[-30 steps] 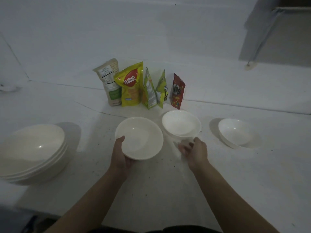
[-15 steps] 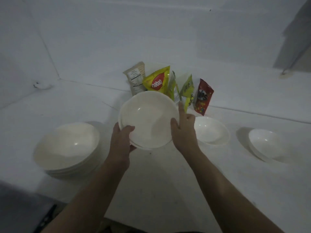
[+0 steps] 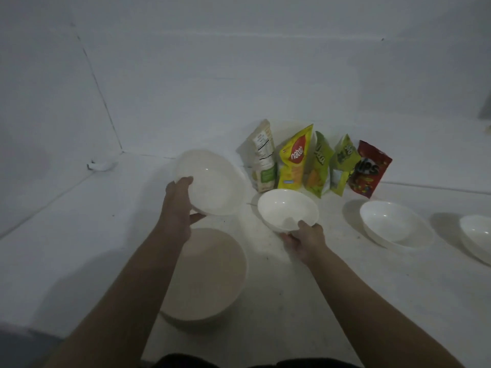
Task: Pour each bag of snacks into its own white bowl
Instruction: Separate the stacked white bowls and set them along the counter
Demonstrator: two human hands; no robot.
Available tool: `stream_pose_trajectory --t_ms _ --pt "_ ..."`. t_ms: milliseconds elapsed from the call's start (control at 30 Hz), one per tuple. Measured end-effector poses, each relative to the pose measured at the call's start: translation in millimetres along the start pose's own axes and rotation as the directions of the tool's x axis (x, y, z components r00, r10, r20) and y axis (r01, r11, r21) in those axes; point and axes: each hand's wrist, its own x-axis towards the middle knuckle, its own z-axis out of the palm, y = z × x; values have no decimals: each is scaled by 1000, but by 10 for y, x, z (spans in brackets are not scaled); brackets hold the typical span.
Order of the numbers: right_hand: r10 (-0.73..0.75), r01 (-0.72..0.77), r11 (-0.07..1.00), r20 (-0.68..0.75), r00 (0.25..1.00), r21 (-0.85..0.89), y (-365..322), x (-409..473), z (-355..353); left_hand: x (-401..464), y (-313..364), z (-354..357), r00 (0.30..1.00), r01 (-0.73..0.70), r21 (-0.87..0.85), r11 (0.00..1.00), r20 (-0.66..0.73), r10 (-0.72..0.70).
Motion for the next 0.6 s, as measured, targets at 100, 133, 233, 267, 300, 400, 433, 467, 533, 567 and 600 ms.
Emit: stream_pose_trajectory --t_ms 100,133,233,267,300,400,433,467,533,567,600 --pt "1 1 1000 -155 988 13 76 -187 123 215 29 -103 996 41 36 999 74 -43" --pt "-16 17 1000 -205 979 -1 112 -251 158 283 40 -137 994 55 40 998 96 -59" --pt "-108 93 993 -271 957 -66 277 -451 255 517 89 -250 987 108 59 992 113 -114" --pt "-127 106 990 -278 952 -88 319 -501 287 587 117 -282 986 120 67 991 106 -127" --pt "-141 114 988 -285 948 -109 358 -531 315 679 127 -322 984 140 75 987 103 -148" --pt "-132 96 987 -303 944 -130 394 -596 350 911 55 -384 961 225 77 971 144 -235" --pt "-126 88 987 -302 945 -136 407 -602 354 980 2 -409 950 260 87 962 159 -270" --pt "-123 83 986 -300 946 -142 425 -612 354 1030 -60 -428 940 284 98 954 166 -297" --pt "-123 81 985 -293 948 -151 462 -634 351 1139 -216 -463 935 284 119 951 185 -302" --pt "-124 83 985 -285 950 -154 479 -649 353 1162 -285 -476 942 252 127 959 197 -273" --pt "-126 84 984 -276 953 -159 490 -676 354 1188 -360 -486 947 227 130 965 201 -250"
